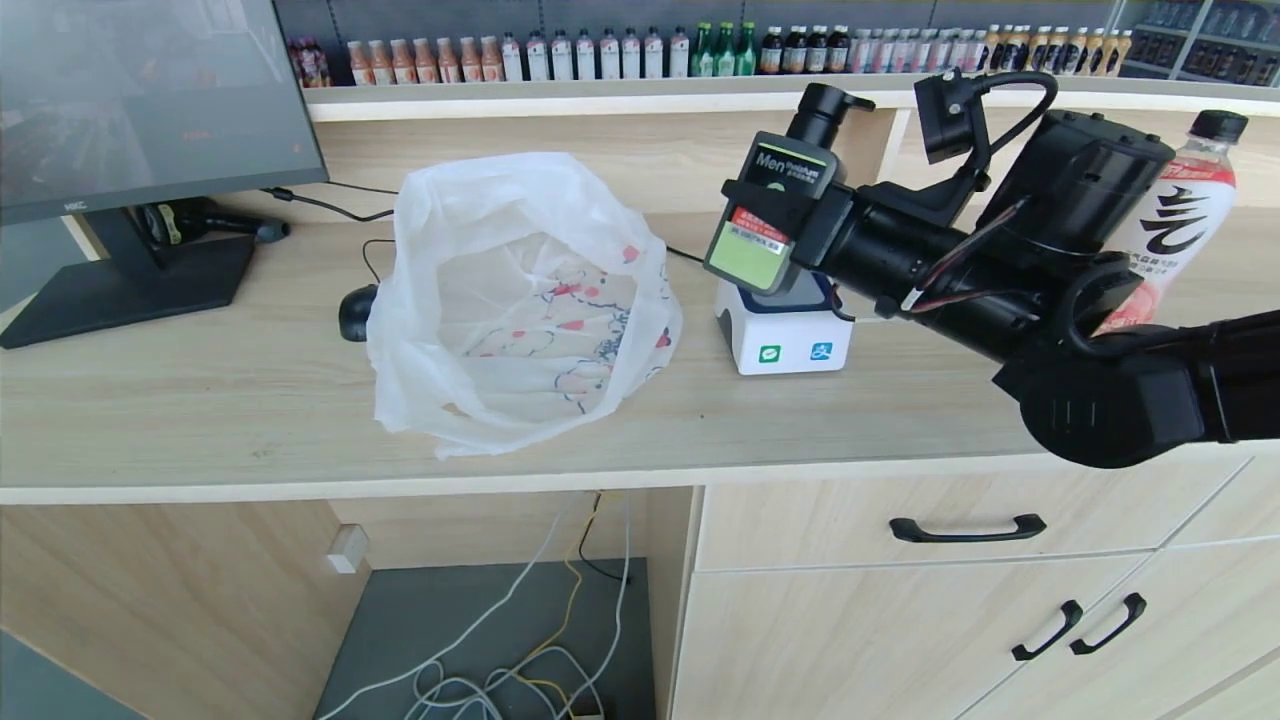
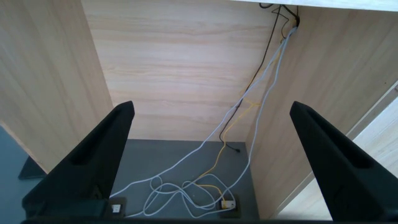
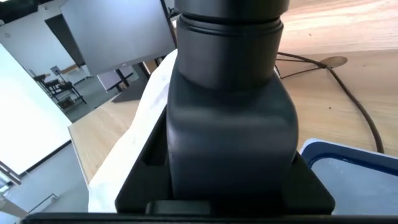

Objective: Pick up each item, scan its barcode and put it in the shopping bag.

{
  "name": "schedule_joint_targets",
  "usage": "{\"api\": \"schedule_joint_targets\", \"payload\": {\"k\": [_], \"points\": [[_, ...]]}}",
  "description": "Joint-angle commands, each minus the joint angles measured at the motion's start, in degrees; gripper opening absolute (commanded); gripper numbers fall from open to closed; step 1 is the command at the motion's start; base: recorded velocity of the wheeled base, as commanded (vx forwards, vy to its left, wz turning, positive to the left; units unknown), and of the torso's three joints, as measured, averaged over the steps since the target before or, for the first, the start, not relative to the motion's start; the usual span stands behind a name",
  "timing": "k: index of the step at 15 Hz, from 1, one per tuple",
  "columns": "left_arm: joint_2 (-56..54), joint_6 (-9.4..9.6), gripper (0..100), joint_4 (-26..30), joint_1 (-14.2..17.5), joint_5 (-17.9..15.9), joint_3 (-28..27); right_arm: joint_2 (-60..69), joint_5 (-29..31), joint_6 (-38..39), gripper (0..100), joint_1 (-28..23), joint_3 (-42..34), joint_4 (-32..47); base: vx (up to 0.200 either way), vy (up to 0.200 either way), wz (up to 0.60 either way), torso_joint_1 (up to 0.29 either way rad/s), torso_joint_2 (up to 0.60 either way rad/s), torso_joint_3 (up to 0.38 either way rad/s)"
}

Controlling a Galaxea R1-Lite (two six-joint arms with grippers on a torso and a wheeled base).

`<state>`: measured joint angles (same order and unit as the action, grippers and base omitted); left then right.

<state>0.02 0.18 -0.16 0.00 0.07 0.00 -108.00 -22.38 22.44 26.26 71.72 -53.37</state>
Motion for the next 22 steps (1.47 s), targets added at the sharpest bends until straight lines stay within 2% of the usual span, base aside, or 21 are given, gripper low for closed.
{"api": "schedule_joint_targets", "payload": {"k": [1, 3, 12, 22], "points": [[0.0, -0.01, 100, 0.0, 0.0, 0.0, 0.0, -1.5, -0.9, 0.0, 0, -1.6, 0.4, -0.1, 0.000, 0.000, 0.00, 0.000, 0.00, 0.000], [0.0, -0.01, 100, 0.0, 0.0, 0.0, 0.0, -2.7, -3.1, 0.0, 0, -2.8, 1.8, -0.1, 0.000, 0.000, 0.00, 0.000, 0.00, 0.000], [0.0, -0.01, 100, 0.0, 0.0, 0.0, 0.0, -4.9, -5.2, -0.1, 0, -7.1, 3.0, -0.1, 0.000, 0.000, 0.00, 0.000, 0.00, 0.000], [0.0, -0.01, 100, 0.0, 0.0, 0.0, 0.0, -5.3, -5.6, 0.0, 0, -8.1, 2.6, -0.1, 0.000, 0.000, 0.00, 0.000, 0.00, 0.000]]}}
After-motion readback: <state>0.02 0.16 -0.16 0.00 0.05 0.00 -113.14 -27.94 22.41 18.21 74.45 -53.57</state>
